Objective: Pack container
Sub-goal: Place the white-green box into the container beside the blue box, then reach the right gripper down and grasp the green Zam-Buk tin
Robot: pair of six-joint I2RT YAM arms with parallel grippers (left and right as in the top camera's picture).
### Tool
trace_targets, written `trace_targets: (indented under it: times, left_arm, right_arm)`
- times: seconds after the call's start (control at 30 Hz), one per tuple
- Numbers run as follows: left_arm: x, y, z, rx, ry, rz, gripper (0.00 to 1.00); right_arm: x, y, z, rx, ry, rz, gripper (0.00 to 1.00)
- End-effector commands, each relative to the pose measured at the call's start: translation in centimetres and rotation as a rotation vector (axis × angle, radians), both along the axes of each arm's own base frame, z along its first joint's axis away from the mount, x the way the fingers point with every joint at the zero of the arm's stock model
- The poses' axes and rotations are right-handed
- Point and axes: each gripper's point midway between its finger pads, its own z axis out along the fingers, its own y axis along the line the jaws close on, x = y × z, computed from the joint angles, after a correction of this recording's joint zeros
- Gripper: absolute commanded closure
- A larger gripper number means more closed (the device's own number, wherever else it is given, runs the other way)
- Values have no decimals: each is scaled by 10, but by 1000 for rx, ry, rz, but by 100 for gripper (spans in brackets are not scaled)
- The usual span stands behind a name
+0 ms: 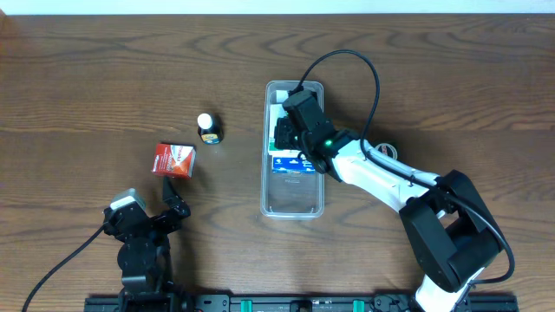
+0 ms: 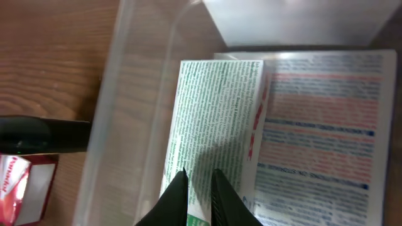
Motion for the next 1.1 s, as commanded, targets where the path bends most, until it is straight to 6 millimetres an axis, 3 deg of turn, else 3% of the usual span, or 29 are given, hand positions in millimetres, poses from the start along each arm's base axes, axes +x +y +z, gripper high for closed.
trace_targets:
  times: [0.0,0.13,0.2,0.3,0.37,0.43,0.53,0.67,0.83,1.07]
  left_arm:
    - [0,1,-12,4,28,6,2]
    - [0,1,-12,4,28,6,2]
    - [0,1,-12,4,28,5,2]
    - [0,1,-12,4,28,6,2]
    - [0,1,-12,4,28,5,2]
    - [0,1,-12,4,28,5,2]
    - [0,1,-12,4,28,6,2]
    - [0,1,-12,4,28,6,2]
    - [0,1,-12,4,28,5,2]
    - [0,1,-12,4,28,5,2]
  right_arm:
    - [5,-4,9,-22,-41,14,88]
    - [10,-22,56,-25,-128,33,83]
    - [9,-44,87,-36,-169,17,80]
    - [3,-95,117,-92,-176,-89,69]
    - [-9,-145,124,-158,-124,-187,51]
    - [-22,-179,118,-202,-47,-247,32]
    - [-39,-214,94,-253,93,-318,17]
    - [-52,-232,53,-326,220,-311,3]
    - [-64,-236,4,-436,334,-196,1]
    - [-67,-255,-46,-516,465,-163,1]
